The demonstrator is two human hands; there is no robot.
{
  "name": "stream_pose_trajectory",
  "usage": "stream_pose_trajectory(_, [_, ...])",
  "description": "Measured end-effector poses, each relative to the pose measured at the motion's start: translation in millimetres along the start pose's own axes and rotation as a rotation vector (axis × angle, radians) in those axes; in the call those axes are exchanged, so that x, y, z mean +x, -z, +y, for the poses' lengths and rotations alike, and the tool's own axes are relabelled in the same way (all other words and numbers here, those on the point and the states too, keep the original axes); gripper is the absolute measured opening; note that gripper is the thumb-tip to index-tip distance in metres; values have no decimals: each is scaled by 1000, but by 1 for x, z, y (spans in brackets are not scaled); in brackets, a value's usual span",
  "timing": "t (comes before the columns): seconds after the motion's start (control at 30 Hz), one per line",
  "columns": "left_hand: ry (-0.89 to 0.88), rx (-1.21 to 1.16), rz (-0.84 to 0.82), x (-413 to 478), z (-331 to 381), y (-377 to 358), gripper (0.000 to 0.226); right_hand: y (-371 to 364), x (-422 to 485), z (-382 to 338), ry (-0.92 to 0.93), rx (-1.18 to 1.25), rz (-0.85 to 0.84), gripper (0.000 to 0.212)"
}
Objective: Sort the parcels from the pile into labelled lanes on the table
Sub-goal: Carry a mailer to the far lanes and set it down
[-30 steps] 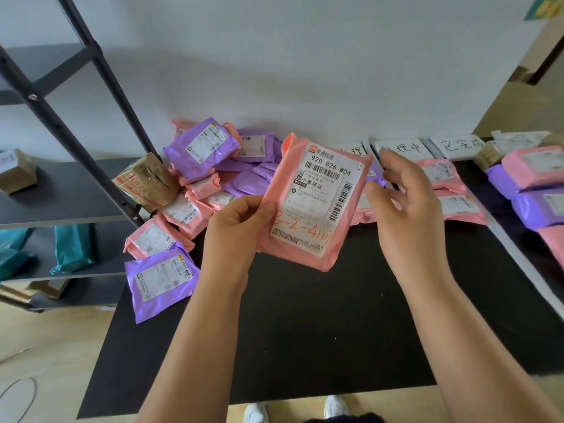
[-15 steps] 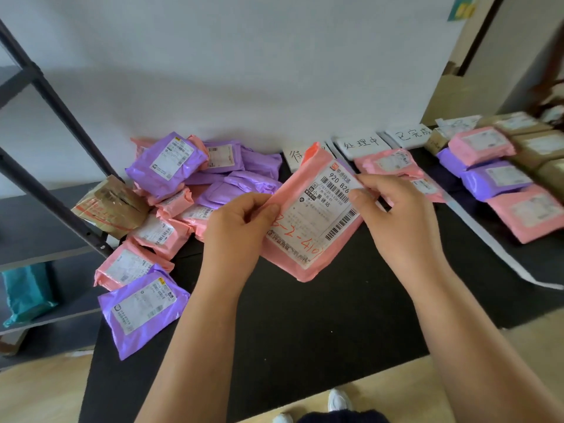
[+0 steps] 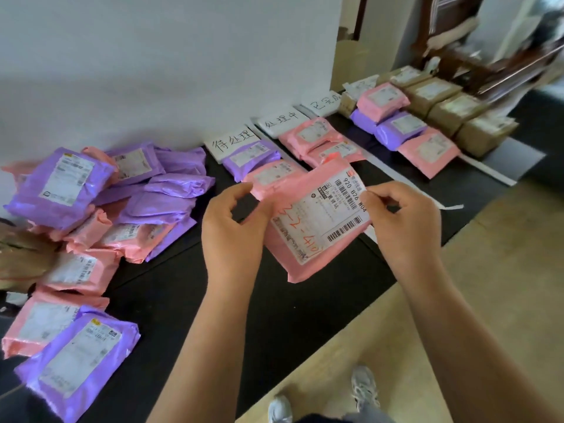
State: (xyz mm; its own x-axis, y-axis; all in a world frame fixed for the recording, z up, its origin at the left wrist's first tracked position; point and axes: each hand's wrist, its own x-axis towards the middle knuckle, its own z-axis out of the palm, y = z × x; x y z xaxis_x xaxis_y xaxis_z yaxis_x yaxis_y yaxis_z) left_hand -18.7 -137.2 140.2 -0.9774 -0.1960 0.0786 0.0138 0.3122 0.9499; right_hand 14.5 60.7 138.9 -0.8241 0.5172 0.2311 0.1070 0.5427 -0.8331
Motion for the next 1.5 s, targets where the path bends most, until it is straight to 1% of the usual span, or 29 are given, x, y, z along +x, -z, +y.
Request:
stream_pose_trajectory(0.07, [7, -5, 16, -3, 6, -21, 43, 18, 9, 16, -43, 21, 50, 11])
stream_pose_trajectory(0.17, [54, 0, 17, -10, 18, -60, 41, 47, 28, 44, -103, 50, 135, 13])
stream_pose_trajectory(0.23, [87, 15, -29, -17, 27, -90, 37, 68, 42, 64, -132, 35, 177, 11])
stream_pose_trajectory(0.3, [104, 57, -131, -28, 35, -126, 31, 92, 56, 86, -145, 5, 201, 11])
stream_pose_trajectory(0.37, [112, 86, -234, -42, 44, -166, 22, 118, 71, 110, -164, 1, 210, 10])
stream_pose_trajectory(0.43, [112, 87, -287, -57, 55, -206, 19, 146, 85, 134, -189, 1, 212, 10])
stream_pose_trajectory(0.6, [120, 47, -303, -84, 74, -291, 20, 208, 115, 185, -213, -2, 163, 10])
stream_pose_trajectory(0.67, [140, 43, -309, -91, 77, -317, 20, 226, 127, 204, -220, 20, 151, 9])
stream_pose_trajectory(0.73, [149, 50, -327, -96, 79, -341, 21, 237, 139, 225, -247, 34, 136, 12])
stream_pose_trajectory(0.87, [166, 79, -365, -94, 80, -380, 25, 248, 160, 255, -292, 93, 104, 17])
stream_pose_trajectory(1.0, [171, 108, -372, -70, 77, -421, 27, 251, 190, 273, -308, 60, -16, 25])
stream_pose_trajectory(1.07, [171, 117, -377, -53, 76, -444, 27, 251, 213, 281, -317, 39, -43, 28])
stream_pose_trajectory(1.23, [178, 117, -401, 5, 84, -504, 34, 245, 290, 295, -318, -33, -71, 21])
stream_pose_trajectory(1.3, [184, 120, -404, 29, 89, -522, 37, 240, 321, 299, -327, -59, -86, 24])
stream_pose_trajectory(1.4, [175, 121, -401, 63, 96, -543, 38, 227, 364, 304, -323, -26, -90, 31])
stream_pose_trajectory(1.5, [185, 138, -355, 92, 94, -558, 36, 209, 397, 309, -333, 4, -106, 29])
